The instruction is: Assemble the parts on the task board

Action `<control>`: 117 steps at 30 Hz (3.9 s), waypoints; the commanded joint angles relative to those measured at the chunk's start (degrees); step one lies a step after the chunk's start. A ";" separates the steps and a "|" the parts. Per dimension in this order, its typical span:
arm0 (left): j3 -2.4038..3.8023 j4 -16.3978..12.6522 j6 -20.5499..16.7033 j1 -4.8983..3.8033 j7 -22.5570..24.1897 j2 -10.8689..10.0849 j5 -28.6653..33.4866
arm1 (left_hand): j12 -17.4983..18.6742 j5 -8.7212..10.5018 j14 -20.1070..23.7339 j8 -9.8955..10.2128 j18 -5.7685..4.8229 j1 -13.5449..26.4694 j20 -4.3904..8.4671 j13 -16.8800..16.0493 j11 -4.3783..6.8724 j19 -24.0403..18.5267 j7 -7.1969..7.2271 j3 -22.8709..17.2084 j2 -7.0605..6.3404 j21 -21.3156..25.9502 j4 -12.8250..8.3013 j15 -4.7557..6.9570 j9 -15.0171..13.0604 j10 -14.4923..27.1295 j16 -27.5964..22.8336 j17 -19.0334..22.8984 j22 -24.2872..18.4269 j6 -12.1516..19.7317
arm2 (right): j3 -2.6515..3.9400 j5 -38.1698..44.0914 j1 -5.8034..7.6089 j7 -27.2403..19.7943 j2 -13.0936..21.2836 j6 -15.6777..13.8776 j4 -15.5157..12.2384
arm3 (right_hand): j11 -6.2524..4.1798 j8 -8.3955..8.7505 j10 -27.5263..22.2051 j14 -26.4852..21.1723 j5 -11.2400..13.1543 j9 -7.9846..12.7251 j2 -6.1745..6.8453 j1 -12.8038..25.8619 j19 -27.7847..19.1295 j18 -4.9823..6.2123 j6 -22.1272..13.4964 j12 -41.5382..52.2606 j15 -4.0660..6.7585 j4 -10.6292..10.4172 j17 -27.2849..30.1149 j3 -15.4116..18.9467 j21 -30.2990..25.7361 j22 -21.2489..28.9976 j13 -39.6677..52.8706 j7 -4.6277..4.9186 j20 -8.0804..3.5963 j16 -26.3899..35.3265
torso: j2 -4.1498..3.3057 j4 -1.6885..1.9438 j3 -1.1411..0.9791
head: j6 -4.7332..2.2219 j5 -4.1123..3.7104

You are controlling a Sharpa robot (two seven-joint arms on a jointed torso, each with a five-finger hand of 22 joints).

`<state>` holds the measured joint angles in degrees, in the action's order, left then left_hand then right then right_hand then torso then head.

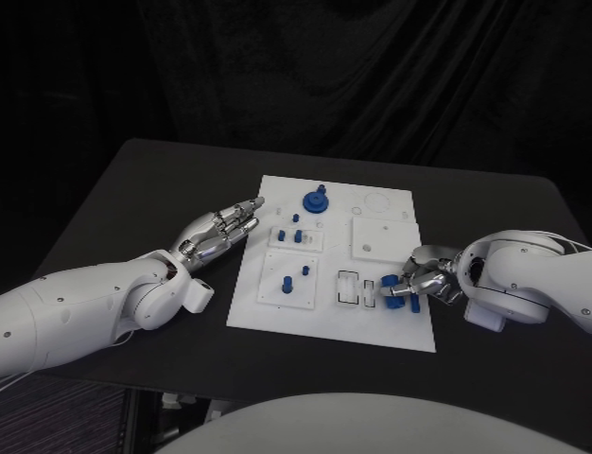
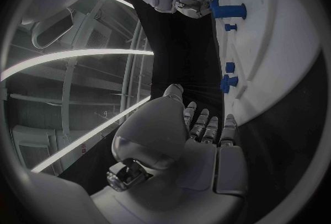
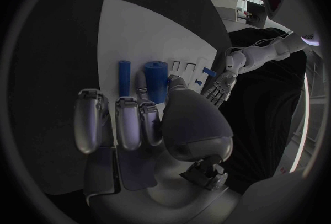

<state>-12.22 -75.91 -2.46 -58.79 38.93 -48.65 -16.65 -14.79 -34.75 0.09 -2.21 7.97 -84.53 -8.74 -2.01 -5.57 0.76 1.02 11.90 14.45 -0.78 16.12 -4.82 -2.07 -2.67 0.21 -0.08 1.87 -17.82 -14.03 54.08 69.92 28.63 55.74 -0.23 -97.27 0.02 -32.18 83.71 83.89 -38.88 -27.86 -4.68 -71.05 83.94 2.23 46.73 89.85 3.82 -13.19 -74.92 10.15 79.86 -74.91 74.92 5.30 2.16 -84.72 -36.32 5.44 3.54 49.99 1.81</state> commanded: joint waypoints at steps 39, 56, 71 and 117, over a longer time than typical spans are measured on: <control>0.05 0.84 1.76 0.17 8.67 1.10 0.09 | 0.44 0.52 -0.09 0.19 -0.03 -0.32 -0.86 0.10 -0.59 0.00 -0.13 -0.48 0.29 0.19 0.19 -0.82 0.06 -0.03 -0.21 0.08 0.00 0.72 | -0.14 -18.43 1.18 0.45 -4.54 -3.16 -0.42 | 0.27 -0.87 6.29 4.05 2.24 0.07 -0.73 0.76 2.01 0.35 -3.27 0.15 -0.19 -1.55 -3.68 -4.61 -0.31 -11.66 15.08 -0.63 0.40 -0.07 | 0.00 0.09 0.10 | 0.01 0.37; 0.05 1.12 2.05 0.23 8.63 1.41 0.09 | 0.43 0.56 -0.09 0.17 0.03 -0.31 -1.35 0.09 -0.61 0.05 -0.19 -0.56 0.36 0.16 0.14 -1.23 0.05 0.01 -0.21 0.08 0.07 0.76 | -0.14 -18.43 1.18 1.48 -5.49 -1.96 0.44 | 0.84 -1.11 6.29 3.92 15.18 1.13 -1.43 6.74 1.75 0.51 -4.70 0.15 -0.71 -3.42 -3.06 -1.57 -0.97 -11.44 15.08 -0.04 0.92 0.09 | -0.04 0.00 0.04 | 0.01 0.63; 0.05 1.30 2.27 0.27 8.44 1.51 0.09 | 0.44 0.57 -0.09 0.16 0.08 -0.30 -1.48 0.09 -0.64 0.05 -0.23 -0.58 0.36 0.16 0.13 -1.31 0.04 0.02 -0.21 0.08 0.06 0.78 | -0.14 -18.42 1.18 0.68 -5.49 -2.74 0.36 | 0.82 -2.06 6.29 3.95 24.84 1.63 -1.42 8.55 1.76 0.52 -4.97 0.15 -0.69 -3.37 -3.16 1.47 -1.02 -11.44 15.08 -0.09 0.92 -0.07 | -0.05 -0.01 0.02 | 0.01 0.84; 0.05 1.88 2.91 0.45 8.23 1.86 0.09 | 0.48 0.49 -0.09 0.14 0.16 -0.31 -1.69 0.10 -0.70 0.07 -0.36 -0.67 0.42 0.15 0.09 -1.45 0.03 0.05 -0.21 0.08 0.08 0.74 | -0.15 -10.72 1.12 -2.89 -3.33 -2.78 -2.11 | -3.41 -29.14 6.29 4.22 28.15 -17.20 -2.75 3.68 2.15 0.33 -7.14 0.15 2.79 -1.29 -4.60 7.75 -0.13 -11.72 15.08 -4.96 -2.22 -0.99 | 0.03 0.03 -0.01 | 0.01 0.97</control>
<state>-12.21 -73.97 -0.24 -58.41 38.93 -46.92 -16.66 -14.58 -34.47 -0.02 -2.21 7.98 -84.53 -10.06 -1.97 -5.95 0.87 0.80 11.57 14.45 -0.78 16.11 -5.74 -2.08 -2.67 0.21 -0.08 1.88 -17.20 -14.18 41.90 71.04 25.97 52.45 -4.13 -99.42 -2.97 -61.13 84.04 84.05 -11.04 -45.02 -7.09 -66.96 84.16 2.23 39.89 89.86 6.17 -14.38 -74.91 17.55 79.59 -74.90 74.98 0.56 0.31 -85.45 -36.30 5.43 3.54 49.99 2.83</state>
